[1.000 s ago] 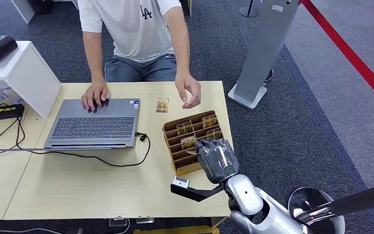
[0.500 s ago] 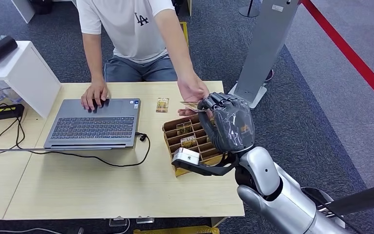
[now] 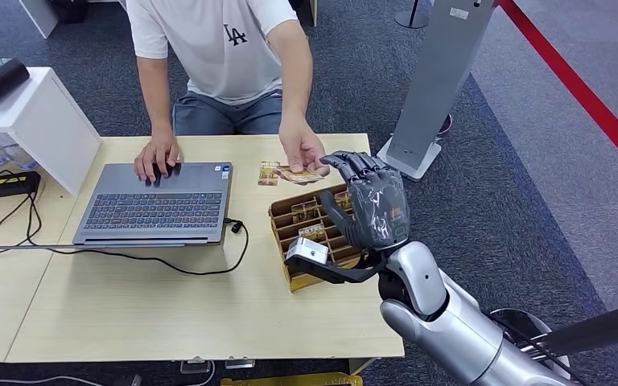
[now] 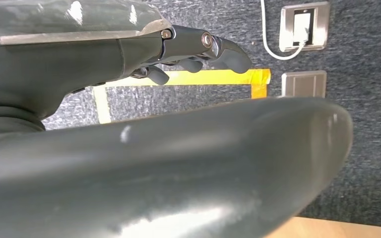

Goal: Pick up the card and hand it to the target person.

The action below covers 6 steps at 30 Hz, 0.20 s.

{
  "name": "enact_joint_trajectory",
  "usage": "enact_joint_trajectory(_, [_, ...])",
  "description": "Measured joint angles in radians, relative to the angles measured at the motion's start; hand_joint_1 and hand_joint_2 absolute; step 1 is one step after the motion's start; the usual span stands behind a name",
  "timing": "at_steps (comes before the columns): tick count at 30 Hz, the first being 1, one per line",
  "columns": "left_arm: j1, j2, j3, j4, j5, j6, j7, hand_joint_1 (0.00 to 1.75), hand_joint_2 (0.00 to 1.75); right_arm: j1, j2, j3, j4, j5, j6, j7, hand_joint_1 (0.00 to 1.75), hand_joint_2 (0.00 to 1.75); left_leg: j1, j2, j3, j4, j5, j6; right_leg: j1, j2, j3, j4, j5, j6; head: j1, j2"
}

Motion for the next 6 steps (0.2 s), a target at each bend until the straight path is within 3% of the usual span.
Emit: enact_joint_trajectory(6, [0.000, 0.001, -0.008, 0.000, 0.010, 0.002, -0.012, 0.00, 0.00, 0.002, 0.017, 0.011, 0.074, -0.081, -0.030, -0.031, 0.00, 1.75, 0.000, 0.000, -0.001, 0.000, 0.000, 0.000, 0.000, 0.000, -0.001, 0.000, 0.000, 0.000, -0.001, 0.000])
